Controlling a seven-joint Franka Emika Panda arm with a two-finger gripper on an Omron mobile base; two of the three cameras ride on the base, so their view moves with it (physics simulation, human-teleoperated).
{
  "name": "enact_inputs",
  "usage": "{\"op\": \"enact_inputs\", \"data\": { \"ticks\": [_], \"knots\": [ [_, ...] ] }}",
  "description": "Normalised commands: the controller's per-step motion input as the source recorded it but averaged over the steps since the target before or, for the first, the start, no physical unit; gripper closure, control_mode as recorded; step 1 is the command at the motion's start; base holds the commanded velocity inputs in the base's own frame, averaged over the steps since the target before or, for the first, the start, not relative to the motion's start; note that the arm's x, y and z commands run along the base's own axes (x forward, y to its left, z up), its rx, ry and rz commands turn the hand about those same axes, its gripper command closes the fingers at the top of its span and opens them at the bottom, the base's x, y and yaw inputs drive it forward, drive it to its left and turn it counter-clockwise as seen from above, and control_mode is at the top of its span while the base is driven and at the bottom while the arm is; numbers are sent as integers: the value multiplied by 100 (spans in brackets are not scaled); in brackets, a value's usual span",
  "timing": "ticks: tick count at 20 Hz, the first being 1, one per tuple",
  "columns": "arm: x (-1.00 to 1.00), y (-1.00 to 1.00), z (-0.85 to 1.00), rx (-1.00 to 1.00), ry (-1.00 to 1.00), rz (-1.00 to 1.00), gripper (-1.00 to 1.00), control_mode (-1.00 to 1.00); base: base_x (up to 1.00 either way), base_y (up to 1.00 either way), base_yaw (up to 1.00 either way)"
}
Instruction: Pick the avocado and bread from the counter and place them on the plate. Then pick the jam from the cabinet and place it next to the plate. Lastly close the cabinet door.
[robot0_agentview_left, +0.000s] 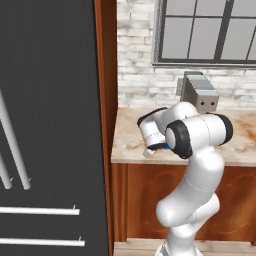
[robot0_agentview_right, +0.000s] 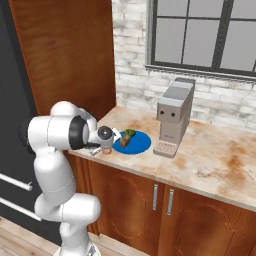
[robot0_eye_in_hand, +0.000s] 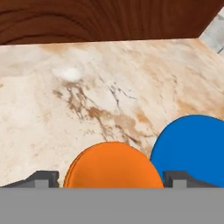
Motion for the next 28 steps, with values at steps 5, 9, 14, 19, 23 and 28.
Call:
{"op": "enact_inputs", "data": {
  "ticks": [5,9,14,19,23,28],
  "knots": [
    [-9,-2,1,-4,-9,0,-100,-100,0,0,0],
    [-27,-6,34,-4,-14,0,-100,-100,0,0,0],
    [-33,-7,41,-2,-14,0,-100,-100,0,0,0],
    [-52,-13,16,0,0,0,-100,-100,0,0,0],
    [-61,-14,40,0,0,0,-100,-100,0,0,0],
    [-45,-19,89,0,0,5,-100,-100,0,0,0]
  ]
}}
